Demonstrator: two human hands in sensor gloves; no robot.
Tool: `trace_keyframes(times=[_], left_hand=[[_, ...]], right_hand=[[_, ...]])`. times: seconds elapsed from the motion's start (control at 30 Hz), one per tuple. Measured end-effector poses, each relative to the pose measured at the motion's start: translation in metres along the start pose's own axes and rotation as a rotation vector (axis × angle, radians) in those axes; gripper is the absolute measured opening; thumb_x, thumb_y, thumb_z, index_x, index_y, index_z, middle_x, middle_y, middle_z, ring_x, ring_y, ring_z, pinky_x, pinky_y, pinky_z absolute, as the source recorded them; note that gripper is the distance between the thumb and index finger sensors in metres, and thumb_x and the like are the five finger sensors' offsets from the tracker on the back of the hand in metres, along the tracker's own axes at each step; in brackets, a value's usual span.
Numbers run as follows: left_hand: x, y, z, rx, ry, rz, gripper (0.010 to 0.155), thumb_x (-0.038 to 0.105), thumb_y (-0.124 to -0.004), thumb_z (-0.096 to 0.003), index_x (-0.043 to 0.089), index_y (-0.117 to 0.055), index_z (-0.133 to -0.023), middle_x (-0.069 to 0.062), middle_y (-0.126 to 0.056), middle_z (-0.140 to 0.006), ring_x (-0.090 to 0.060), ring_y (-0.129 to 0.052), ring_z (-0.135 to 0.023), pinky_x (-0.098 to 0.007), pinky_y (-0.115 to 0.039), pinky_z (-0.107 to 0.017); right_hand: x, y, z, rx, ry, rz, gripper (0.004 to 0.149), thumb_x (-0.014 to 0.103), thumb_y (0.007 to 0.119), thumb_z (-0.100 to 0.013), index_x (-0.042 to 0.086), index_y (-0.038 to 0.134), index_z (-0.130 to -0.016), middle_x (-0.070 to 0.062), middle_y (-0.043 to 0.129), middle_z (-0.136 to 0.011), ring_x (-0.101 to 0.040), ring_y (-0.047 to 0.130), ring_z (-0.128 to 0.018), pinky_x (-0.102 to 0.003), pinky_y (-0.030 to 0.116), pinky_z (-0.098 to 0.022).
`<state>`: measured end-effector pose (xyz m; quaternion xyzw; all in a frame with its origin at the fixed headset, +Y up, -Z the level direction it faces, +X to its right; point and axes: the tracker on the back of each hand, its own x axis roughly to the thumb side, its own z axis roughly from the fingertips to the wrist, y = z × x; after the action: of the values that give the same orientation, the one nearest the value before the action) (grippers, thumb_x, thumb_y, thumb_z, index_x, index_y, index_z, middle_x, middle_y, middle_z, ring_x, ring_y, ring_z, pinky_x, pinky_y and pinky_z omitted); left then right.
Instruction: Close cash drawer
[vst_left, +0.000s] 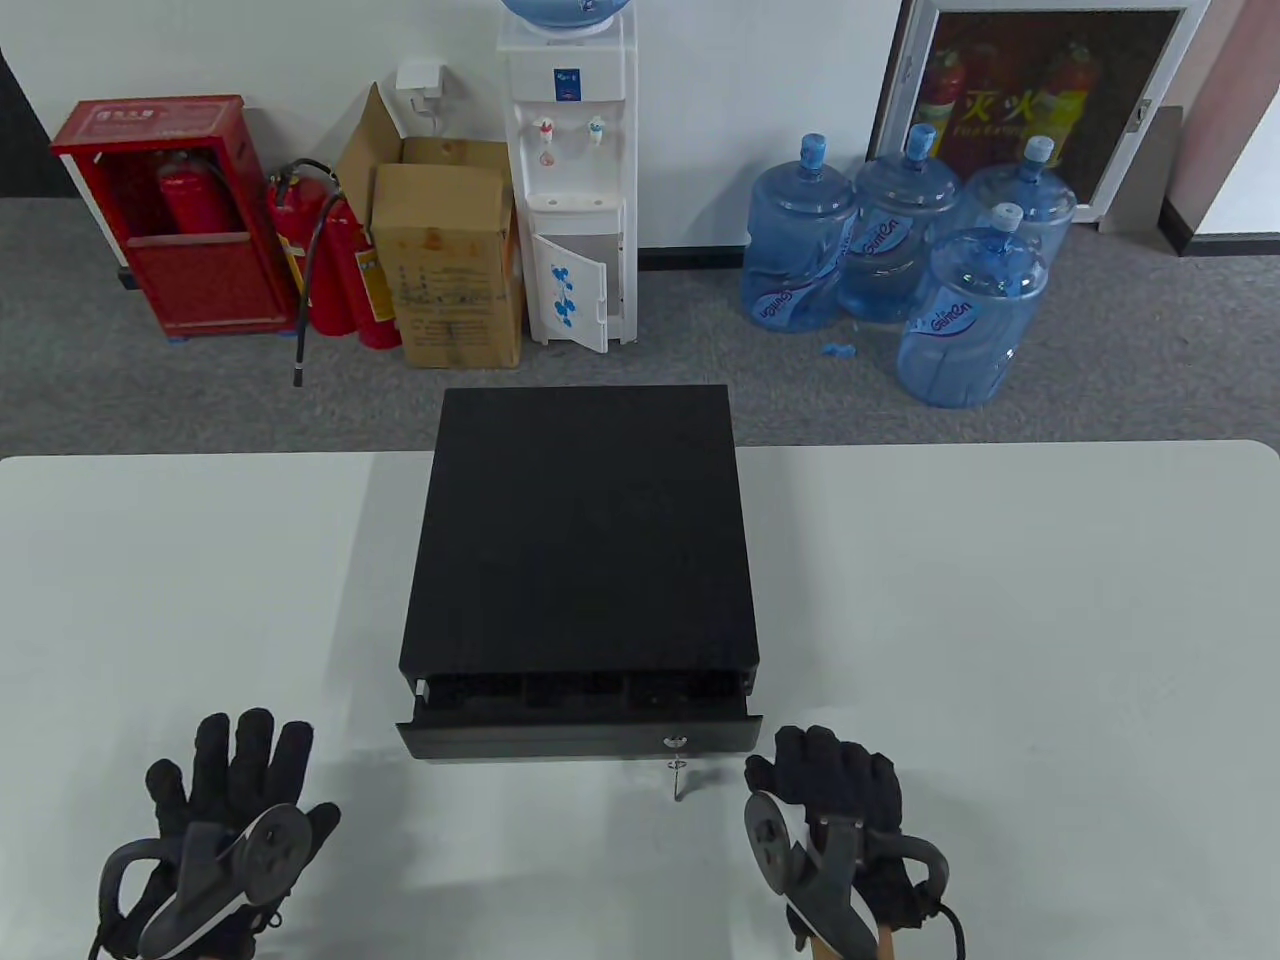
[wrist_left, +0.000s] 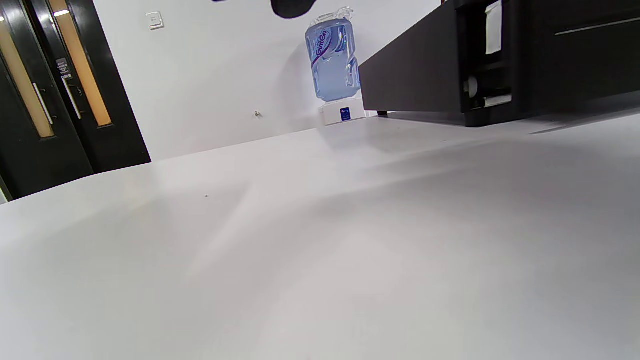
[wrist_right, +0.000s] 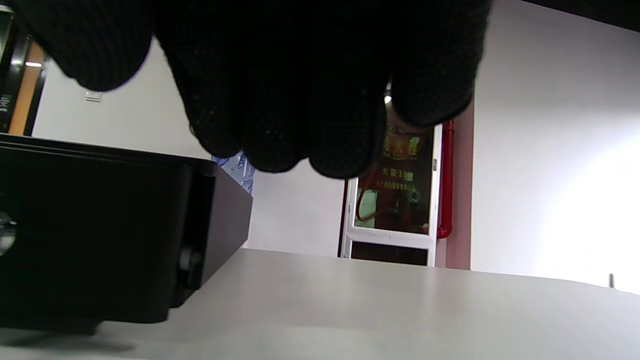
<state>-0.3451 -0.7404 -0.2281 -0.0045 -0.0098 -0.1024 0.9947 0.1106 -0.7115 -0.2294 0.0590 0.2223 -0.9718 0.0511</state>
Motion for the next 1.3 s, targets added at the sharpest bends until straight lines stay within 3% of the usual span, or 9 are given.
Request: trace_keyframes(times=[0.17, 0.63, 1.3], left_hand=[[0.002, 0.003, 0.001, 0.01, -0.01, 0.001, 0.081, 0.069, -0.044, -0.0504, 0.032, -0.023, -0.119, -0.012, -0.028, -0.13, -0.046, -0.023, -0.119, -0.076, -0.03, -0.075], [0.005, 0.002, 0.001, 0.008, -0.024, -0.001, 0.081, 0.07, -0.044, -0.0505, 0.032, -0.023, -0.119, -0.011, -0.029, -0.13, -0.046, -0.024, -0.12, -0.076, -0.03, -0.075], [0.007, 0.001, 0.001, -0.001, -0.034, 0.006, 0.081, 0.07, -0.044, -0.0504, 0.032, -0.024, -0.119, -0.011, -0.031, -0.131, -0.045, -0.025, -0.12, -0.075, -0.03, -0.076]], right_hand=[[0.015, -0.001, 0.0, 0.008, -0.021, 0.004, 0.05, 0.065, 0.072, -0.034, 0.035, 0.093, -0.069, 0.008, 0.103, -0.067, -0.014, 0.105, -0.052, -0.041, 0.088, -0.052], [0.044, 0.009, 0.0, 0.071, -0.042, -0.009, 0.047, 0.064, 0.075, -0.034, 0.035, 0.096, -0.064, 0.008, 0.105, -0.061, -0.014, 0.107, -0.046, -0.041, 0.09, -0.049], [0.086, 0.028, -0.004, 0.12, -0.03, 0.008, 0.05, 0.062, 0.074, -0.036, 0.03, 0.096, -0.067, 0.005, 0.106, -0.058, -0.015, 0.107, -0.042, -0.042, 0.09, -0.046]])
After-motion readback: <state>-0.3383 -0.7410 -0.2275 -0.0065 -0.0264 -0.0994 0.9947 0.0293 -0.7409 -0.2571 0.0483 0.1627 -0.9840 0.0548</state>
